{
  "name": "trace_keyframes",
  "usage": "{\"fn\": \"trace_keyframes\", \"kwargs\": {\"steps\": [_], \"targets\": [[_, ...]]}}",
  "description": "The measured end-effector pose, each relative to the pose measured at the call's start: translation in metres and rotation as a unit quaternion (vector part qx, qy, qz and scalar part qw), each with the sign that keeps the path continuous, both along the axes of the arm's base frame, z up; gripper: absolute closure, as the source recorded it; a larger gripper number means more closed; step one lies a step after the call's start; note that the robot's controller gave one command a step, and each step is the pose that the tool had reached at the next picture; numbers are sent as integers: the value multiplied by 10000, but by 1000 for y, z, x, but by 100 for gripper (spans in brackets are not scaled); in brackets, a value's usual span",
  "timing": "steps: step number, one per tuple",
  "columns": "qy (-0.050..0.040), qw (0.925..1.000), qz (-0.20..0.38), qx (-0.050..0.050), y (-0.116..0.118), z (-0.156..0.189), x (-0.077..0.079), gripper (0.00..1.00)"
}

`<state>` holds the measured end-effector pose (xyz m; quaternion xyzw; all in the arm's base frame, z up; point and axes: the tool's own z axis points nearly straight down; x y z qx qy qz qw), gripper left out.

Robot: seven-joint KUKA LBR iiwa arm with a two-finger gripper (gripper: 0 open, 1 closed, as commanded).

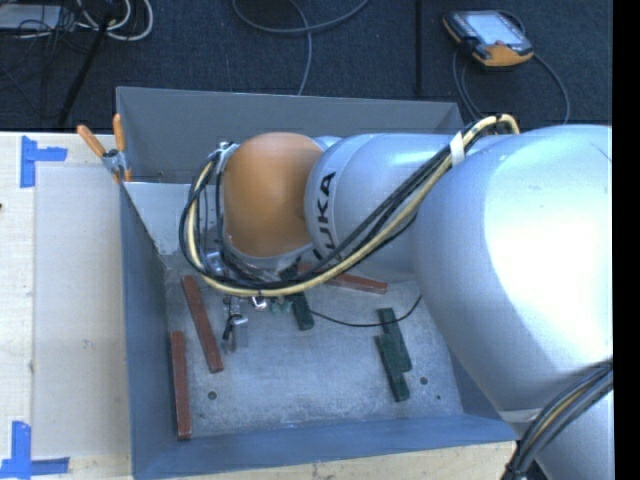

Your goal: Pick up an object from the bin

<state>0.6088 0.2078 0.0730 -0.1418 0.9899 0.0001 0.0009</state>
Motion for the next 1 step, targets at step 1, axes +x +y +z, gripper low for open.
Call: {"fn": "trace_keyframes", "kwargs": {"steps": [1], "targets": [[5, 9927, 1210, -3, 25, 24, -1, 0]]}}
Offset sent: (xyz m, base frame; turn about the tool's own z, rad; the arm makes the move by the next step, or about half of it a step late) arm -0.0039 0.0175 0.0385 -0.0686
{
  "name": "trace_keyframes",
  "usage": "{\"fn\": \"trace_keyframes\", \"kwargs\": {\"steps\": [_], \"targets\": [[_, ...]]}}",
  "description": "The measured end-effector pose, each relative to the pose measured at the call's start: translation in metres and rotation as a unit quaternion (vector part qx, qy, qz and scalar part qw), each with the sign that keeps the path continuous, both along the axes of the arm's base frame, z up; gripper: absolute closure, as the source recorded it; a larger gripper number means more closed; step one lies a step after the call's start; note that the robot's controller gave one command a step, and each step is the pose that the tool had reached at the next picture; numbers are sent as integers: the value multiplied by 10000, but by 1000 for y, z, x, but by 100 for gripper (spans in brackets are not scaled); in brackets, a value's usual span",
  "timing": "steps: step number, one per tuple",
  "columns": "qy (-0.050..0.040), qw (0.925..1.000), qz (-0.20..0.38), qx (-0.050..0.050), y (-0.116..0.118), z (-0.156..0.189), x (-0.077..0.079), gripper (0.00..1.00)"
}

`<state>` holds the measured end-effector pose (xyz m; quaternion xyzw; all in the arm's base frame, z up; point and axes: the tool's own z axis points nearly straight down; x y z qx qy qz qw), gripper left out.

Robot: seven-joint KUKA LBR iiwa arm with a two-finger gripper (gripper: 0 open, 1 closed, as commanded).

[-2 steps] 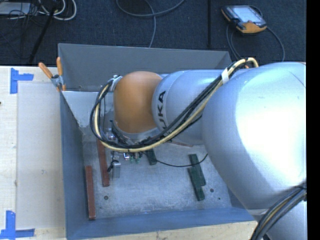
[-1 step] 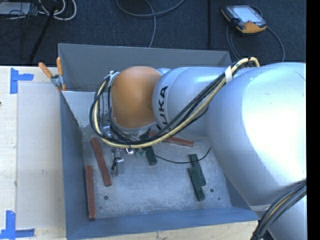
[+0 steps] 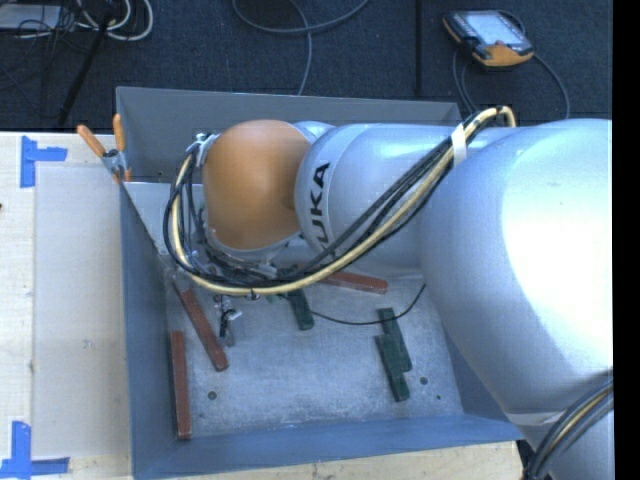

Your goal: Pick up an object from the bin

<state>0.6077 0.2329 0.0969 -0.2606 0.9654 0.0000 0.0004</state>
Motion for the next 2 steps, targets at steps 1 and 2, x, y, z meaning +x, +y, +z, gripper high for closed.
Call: {"fn": "trace_keyframes", "kwargs": {"steps": [1, 2], "targets": [[-2, 9994, -339, 16, 8, 10, -1, 0], [-9, 9999, 108, 3, 7, -8, 5, 0]]}}
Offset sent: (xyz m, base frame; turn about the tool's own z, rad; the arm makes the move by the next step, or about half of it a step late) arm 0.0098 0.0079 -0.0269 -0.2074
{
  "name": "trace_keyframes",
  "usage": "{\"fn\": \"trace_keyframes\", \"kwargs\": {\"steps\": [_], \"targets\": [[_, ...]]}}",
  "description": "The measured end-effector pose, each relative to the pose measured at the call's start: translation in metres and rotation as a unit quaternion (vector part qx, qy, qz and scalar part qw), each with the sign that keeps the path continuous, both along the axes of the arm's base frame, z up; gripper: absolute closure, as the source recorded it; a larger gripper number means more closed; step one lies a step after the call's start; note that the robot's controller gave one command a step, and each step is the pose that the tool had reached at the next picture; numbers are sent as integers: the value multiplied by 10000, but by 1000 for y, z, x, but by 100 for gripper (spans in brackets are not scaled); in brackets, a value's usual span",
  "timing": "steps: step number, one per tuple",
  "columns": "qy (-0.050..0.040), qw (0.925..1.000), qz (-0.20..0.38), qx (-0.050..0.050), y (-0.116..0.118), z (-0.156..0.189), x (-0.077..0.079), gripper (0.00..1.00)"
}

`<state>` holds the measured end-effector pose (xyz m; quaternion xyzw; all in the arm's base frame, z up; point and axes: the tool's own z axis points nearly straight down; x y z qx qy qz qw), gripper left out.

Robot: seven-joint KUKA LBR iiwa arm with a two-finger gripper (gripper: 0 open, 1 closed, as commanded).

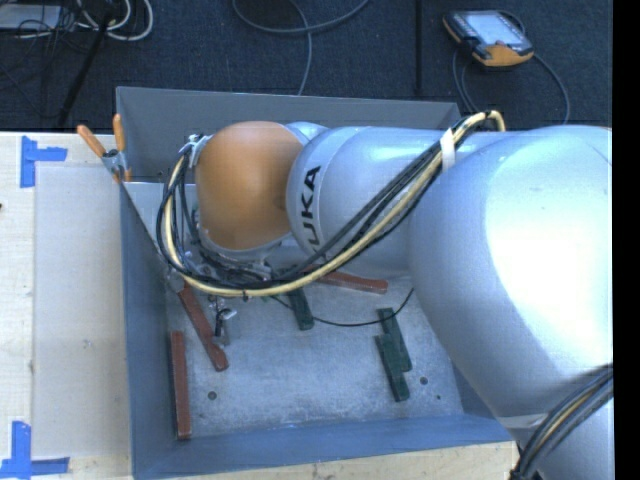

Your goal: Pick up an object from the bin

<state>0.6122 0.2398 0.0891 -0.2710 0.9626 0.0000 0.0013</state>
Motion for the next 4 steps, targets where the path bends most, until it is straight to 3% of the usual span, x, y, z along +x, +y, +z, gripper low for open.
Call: {"fn": "trace_keyframes", "kwargs": {"steps": [1, 2, 3, 4], "targets": [[7, 9962, 866, 3, 4, -15, 2, 0], [7, 10000, -5, 0, 7, -18, -1, 0], [-2, 9822, 1878, -1, -20, -18, 8, 100], [-1, 9824, 1870, 1, -20, -18, 8, 100]]}}
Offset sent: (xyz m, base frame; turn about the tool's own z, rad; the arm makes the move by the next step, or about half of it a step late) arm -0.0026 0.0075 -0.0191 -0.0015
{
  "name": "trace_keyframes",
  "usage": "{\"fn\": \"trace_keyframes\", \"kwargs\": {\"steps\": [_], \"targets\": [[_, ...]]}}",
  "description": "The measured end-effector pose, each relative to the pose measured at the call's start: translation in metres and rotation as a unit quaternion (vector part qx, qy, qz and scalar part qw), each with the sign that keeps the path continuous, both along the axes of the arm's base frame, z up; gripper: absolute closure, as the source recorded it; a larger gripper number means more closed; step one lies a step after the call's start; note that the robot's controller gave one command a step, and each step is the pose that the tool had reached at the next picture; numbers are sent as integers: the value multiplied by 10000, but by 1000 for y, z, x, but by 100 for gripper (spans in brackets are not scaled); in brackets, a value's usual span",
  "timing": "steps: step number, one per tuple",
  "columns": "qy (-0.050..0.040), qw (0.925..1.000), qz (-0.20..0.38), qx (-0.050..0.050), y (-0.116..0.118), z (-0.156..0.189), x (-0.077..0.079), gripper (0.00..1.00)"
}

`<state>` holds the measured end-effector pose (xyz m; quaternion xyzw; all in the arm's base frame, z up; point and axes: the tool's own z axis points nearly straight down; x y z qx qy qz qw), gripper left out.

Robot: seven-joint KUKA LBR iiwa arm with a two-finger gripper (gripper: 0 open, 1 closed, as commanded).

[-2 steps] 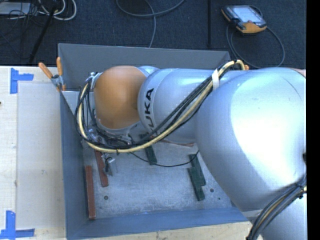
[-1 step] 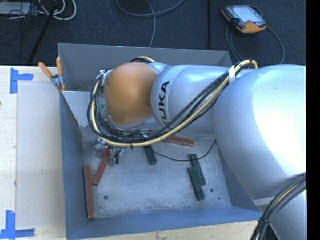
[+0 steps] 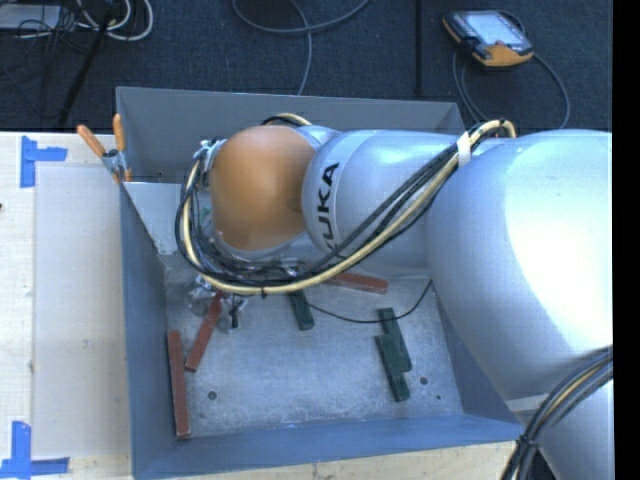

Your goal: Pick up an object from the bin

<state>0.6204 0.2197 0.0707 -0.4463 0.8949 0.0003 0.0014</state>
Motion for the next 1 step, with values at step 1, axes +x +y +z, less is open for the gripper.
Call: {"fn": "trace_keyframes", "kwargs": {"steps": [1], "targets": [[6, 10000, -18, 3, -1, 123, -9, 100]]}}
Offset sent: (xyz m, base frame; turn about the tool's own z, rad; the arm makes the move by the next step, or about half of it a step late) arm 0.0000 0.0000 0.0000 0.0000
